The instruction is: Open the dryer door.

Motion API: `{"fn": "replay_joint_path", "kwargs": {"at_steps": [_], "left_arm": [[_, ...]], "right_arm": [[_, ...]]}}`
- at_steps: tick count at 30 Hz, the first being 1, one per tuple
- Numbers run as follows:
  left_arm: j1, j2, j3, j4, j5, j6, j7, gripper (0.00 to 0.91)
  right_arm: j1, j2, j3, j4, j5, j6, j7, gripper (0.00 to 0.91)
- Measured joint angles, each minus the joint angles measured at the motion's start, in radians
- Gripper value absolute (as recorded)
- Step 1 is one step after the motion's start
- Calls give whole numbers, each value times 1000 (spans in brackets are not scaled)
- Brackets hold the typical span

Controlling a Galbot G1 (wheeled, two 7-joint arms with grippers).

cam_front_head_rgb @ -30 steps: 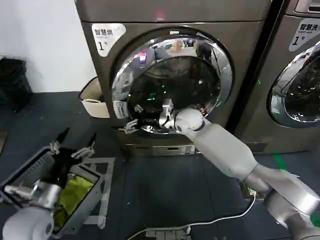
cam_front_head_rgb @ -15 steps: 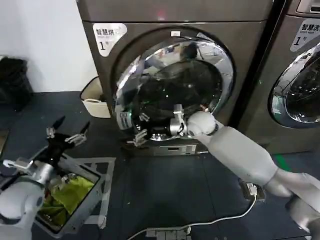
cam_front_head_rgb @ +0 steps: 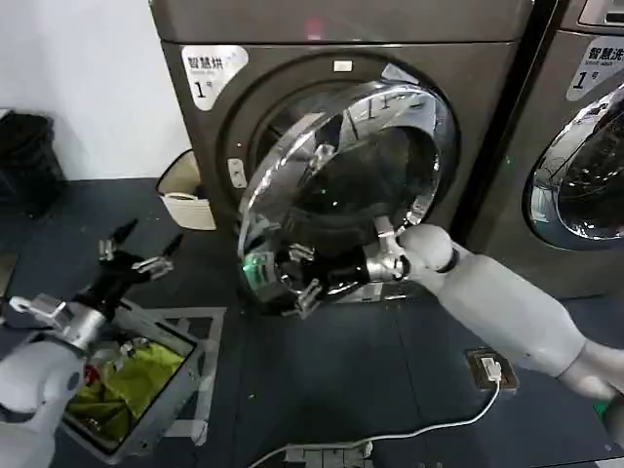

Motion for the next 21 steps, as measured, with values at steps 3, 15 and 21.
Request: {"fn": "replay_joint_path", "kwargs": {"at_steps": [3, 15, 21], "left_arm": [[-27, 36, 30, 9, -18, -9, 8, 907], [-177, 146, 266, 39, 14, -34, 54, 907], [-266, 158, 400, 48, 20, -44, 79, 907]], "right_arm": [[-7, -38, 1, 22, 0, 7, -27, 907], [-69, -240, 26, 139, 15, 47, -166, 907], [-114, -336, 46, 201, 16, 72, -249, 907]]}}
